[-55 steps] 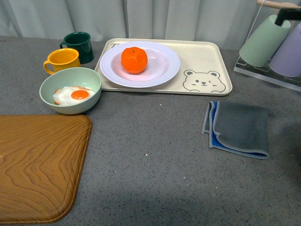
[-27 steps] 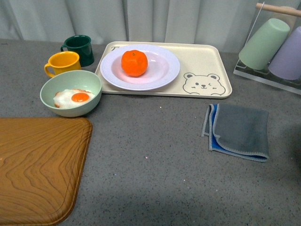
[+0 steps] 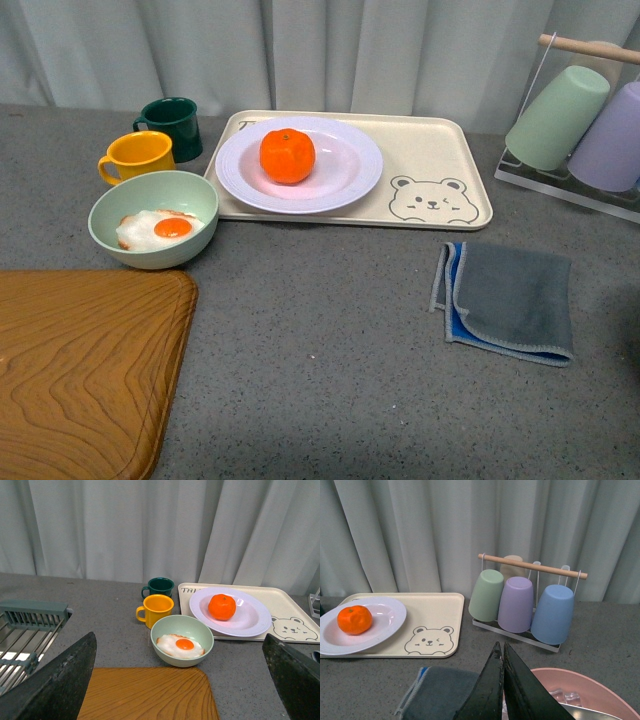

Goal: Place orange and plate with both arms

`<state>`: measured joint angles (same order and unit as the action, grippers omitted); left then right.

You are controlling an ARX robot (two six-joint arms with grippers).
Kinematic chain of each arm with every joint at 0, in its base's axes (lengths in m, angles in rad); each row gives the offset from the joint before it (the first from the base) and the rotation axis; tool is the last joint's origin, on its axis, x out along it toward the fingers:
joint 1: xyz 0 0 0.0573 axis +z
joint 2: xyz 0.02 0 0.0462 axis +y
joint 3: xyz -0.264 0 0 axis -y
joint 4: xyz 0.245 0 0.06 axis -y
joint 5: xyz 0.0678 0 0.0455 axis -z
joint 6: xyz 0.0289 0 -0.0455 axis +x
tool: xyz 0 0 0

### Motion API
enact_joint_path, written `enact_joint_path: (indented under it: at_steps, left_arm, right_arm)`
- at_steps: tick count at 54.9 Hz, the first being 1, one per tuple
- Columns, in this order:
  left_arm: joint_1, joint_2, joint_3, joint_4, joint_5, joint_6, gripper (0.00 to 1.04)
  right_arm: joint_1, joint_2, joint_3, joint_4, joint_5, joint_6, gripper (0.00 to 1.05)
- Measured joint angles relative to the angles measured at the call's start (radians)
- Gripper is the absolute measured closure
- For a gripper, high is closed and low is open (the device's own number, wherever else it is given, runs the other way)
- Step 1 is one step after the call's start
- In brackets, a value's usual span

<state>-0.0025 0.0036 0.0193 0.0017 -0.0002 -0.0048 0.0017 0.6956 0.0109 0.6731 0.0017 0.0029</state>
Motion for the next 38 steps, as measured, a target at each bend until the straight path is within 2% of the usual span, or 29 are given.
enact_joint_path:
  at_steps: [14, 38]
  left_arm:
    - [0.0, 0.0, 0.0, 0.0, 0.0, 0.0, 0.07]
    - [0.0, 0.0, 0.0, 0.0, 0.0, 0.0, 0.07]
  right_arm:
    - [0.0, -0.184, -0.006, -0.168, 0.0, 0.0, 1.04]
    - [0.0, -0.394, -0.006, -0.369, 0.0, 0.0, 1.04]
